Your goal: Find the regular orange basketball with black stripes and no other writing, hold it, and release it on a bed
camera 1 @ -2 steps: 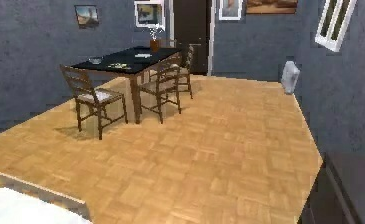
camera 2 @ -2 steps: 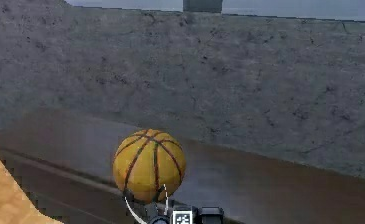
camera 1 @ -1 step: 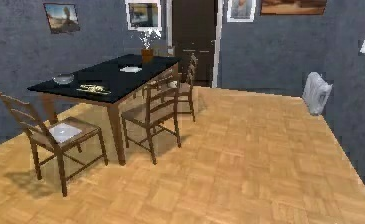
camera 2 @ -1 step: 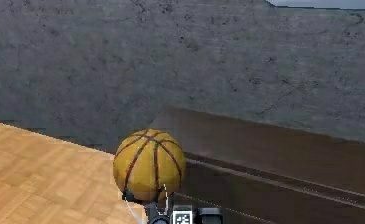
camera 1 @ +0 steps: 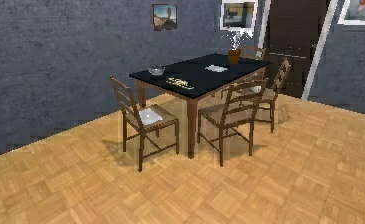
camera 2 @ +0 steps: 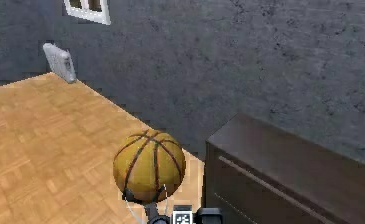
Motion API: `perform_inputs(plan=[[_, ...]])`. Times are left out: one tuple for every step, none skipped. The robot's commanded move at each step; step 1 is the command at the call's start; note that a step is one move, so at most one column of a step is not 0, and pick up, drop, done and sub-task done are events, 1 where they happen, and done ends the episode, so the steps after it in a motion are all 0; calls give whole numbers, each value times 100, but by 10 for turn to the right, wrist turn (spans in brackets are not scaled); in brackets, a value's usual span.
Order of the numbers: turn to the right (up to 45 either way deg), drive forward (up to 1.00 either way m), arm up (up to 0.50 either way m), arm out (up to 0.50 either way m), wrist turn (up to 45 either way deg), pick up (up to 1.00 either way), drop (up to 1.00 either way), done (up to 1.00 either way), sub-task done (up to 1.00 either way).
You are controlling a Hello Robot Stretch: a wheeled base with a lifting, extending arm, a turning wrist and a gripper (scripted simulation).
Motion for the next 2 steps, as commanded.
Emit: perform_inputs(plan=[[0, 40, 0, 0, 0, 0, 0, 0, 0], [-390, 0, 0, 0, 0, 0, 0, 0, 0]])
